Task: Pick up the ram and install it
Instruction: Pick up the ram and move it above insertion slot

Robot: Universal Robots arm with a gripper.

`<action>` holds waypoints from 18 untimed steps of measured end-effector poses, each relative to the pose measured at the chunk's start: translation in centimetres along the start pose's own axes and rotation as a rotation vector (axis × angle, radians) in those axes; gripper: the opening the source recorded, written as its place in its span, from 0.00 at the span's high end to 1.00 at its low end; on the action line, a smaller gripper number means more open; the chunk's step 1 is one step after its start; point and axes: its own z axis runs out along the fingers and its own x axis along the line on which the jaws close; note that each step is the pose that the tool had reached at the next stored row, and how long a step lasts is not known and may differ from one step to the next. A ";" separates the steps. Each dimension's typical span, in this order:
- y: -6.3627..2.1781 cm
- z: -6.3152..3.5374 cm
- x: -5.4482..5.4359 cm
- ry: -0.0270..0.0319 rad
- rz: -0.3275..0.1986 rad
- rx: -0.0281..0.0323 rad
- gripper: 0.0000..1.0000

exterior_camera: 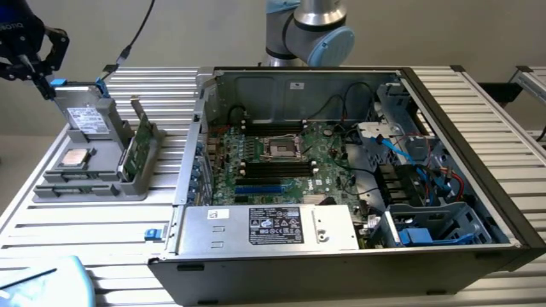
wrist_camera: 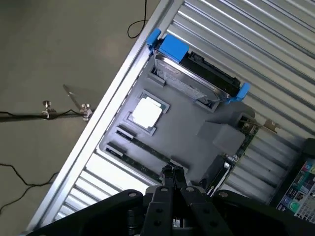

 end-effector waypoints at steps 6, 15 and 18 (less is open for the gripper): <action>-0.01 0.16 0.0 0.0055 -0.109 0.0014 0.89; -0.02 0.44 0.0 0.0135 -0.273 0.0031 0.89; -0.03 0.52 0.0 0.0174 -0.326 0.0027 0.89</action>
